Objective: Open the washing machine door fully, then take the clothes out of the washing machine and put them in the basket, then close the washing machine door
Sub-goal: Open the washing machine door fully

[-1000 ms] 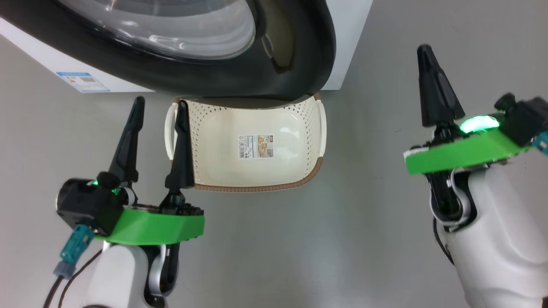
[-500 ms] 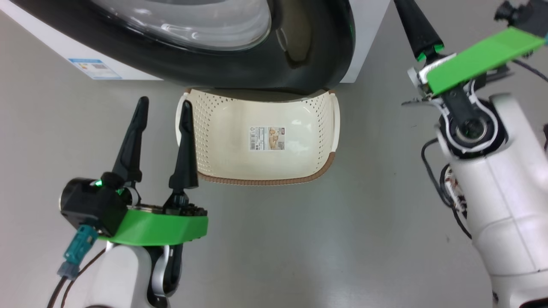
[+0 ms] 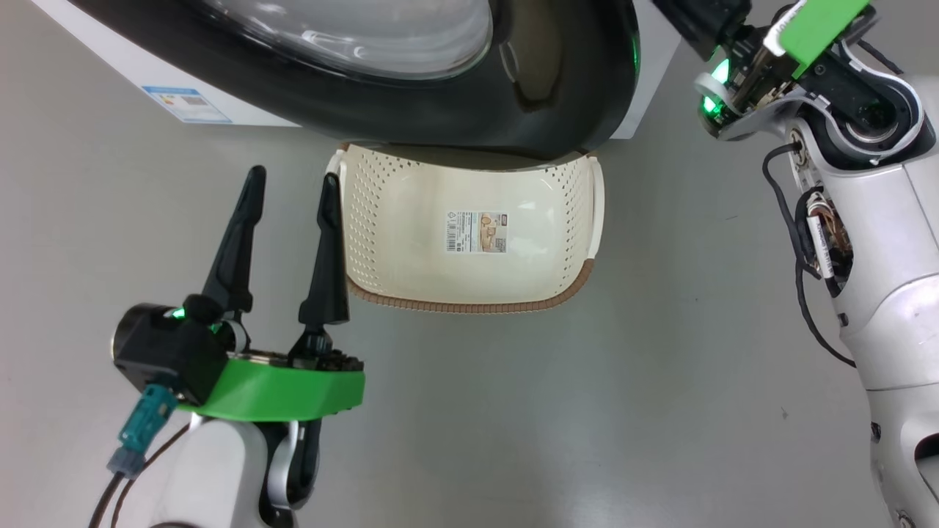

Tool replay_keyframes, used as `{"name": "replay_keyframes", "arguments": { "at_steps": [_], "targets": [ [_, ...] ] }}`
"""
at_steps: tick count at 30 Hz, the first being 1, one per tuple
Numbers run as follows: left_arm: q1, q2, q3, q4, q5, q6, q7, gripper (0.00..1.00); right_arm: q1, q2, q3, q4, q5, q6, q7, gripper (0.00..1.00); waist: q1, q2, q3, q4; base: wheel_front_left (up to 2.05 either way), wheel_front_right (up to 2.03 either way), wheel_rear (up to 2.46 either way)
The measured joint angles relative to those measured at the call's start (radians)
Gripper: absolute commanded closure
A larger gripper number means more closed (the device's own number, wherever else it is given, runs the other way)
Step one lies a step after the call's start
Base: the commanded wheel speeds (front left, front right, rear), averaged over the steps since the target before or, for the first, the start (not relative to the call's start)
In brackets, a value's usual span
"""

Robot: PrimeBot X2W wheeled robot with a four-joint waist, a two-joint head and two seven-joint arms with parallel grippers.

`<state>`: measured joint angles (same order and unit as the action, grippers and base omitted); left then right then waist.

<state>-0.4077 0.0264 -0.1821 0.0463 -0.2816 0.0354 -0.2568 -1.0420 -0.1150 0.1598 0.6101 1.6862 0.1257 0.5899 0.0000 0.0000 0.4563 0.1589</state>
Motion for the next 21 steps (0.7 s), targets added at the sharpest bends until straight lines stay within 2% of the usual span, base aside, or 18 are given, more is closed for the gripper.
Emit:
{"name": "replay_keyframes", "arguments": {
  "at_steps": [4, 11, 21],
  "targets": [
    [0.0, 0.0, -0.001, 0.001, 0.0, 0.001, 0.0, 0.0, -0.007, -0.004, 0.025, 0.001, 0.01, 0.0, 0.059, 1.0, 0.0, 0.0, -0.006, 0.001, 0.0, 0.0, 0.0],
    [0.001, 0.0, -0.004, 0.009, -0.001, 0.001, 0.0, 0.0, 0.004, -0.01, 0.062, -0.032, 0.002, 0.0, 0.093, 1.0, 0.0, 0.0, -0.026, 0.003, 0.0, 0.0, 0.0],
    [0.025, 0.0, -0.004, 0.023, -0.001, 0.001, 0.0, 0.0, 0.112, -0.001, 0.115, -0.067, -0.004, 0.0, 0.126, 1.0, 0.0, 0.0, -0.08, 0.016, 0.0, 0.0, 0.0]
  ]
}}
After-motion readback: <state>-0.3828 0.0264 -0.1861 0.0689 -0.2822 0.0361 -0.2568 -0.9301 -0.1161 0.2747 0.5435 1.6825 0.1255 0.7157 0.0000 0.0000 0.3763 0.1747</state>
